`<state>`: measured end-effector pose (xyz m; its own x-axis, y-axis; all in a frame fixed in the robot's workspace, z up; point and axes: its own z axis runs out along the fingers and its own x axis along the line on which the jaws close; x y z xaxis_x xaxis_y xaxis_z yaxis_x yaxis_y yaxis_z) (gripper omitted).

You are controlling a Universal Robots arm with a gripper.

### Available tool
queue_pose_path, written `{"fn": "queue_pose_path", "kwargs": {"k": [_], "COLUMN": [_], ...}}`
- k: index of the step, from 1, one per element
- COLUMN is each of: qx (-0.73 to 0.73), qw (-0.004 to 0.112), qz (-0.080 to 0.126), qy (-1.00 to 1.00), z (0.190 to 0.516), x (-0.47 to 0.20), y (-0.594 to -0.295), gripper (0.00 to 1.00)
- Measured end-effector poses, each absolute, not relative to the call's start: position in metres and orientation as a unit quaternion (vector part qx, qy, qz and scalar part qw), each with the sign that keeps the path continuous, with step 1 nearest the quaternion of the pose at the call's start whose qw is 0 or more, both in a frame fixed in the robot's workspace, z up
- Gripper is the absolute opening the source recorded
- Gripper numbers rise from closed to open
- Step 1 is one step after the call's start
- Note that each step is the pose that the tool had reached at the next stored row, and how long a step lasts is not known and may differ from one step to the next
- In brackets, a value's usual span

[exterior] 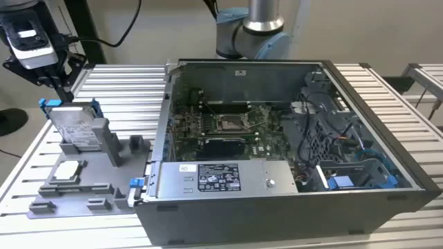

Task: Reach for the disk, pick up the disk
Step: 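Reach for the disk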

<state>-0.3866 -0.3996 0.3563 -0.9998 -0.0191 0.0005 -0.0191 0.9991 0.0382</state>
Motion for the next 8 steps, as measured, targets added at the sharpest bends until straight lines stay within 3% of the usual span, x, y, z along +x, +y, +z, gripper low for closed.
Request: {"fn": "queue_pose_path", "kwargs": {"k": [8], "qx": [0.01], "qw": [0.0], "qz": [-0.019], "qy": [-1.0], "z": [0.3563], "x": [-0.3867], "y": [-0.3996], "gripper": [0.0]}}
